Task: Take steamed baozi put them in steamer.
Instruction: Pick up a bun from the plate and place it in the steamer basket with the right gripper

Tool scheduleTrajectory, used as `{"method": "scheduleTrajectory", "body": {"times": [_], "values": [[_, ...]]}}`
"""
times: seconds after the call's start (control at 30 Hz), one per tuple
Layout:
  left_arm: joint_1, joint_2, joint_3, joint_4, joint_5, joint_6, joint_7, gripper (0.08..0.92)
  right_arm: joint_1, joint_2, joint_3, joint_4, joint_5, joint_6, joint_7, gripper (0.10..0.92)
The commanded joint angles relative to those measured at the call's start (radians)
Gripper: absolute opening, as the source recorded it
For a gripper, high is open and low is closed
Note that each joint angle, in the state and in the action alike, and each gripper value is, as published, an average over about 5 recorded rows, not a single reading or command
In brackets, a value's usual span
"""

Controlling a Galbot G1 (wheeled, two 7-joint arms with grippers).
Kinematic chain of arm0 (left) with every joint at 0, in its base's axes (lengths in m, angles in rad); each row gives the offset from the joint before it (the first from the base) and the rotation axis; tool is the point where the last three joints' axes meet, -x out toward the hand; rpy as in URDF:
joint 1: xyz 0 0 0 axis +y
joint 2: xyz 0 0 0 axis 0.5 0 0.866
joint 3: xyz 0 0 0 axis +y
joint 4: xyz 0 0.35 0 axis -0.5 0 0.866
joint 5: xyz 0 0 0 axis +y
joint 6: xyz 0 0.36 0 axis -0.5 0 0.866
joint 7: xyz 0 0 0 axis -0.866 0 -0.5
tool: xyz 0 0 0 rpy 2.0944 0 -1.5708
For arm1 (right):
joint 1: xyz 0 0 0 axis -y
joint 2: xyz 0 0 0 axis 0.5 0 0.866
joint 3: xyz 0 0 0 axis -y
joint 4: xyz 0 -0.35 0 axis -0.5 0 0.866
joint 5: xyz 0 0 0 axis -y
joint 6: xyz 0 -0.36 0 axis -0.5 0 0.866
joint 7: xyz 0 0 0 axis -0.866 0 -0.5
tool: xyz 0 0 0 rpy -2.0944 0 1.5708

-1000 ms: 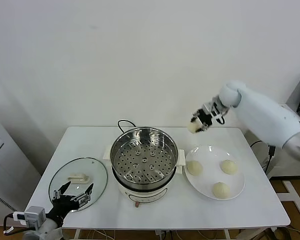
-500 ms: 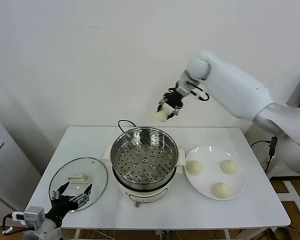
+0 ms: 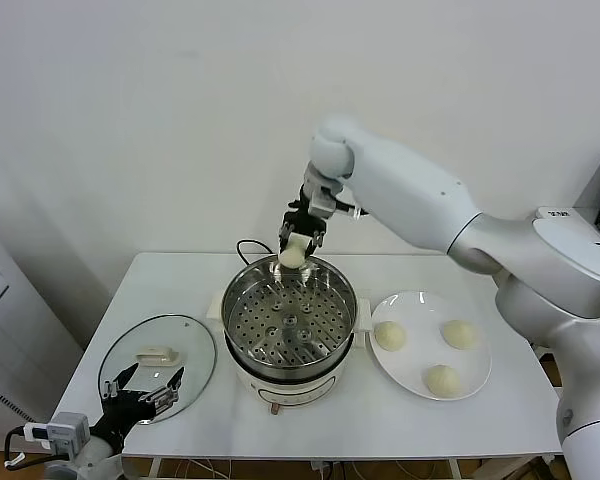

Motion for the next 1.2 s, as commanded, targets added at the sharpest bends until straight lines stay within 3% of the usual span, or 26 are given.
{"method": "scheduleTrajectory", "body": {"times": [0.03, 0.77, 1.03, 1.2], "values": [[-0.001, 0.000, 0.000, 0.003, 0.001, 0.000, 0.000, 0.823, -0.050, 0.033, -0.001, 0.023, -0.060, 0.049, -0.010, 0.492], [0.004, -0.010, 0.004, -0.009, 0.001, -0.002, 0.002, 0.823, -0.178, 0.047, 0.079, -0.015, -0.258, 0.049, 0.024, 0.508], [0.005, -0.010, 0.002, -0.010, 0.000, -0.002, 0.002, 0.823, -0.182, 0.045, 0.095, -0.010, -0.266, 0.049, 0.033, 0.713], [0.018, -0.018, -0.001, -0.016, 0.001, -0.004, 0.002, 0.823, -0.128, 0.026, 0.089, -0.011, -0.168, 0.049, 0.029, 0.809]]}}
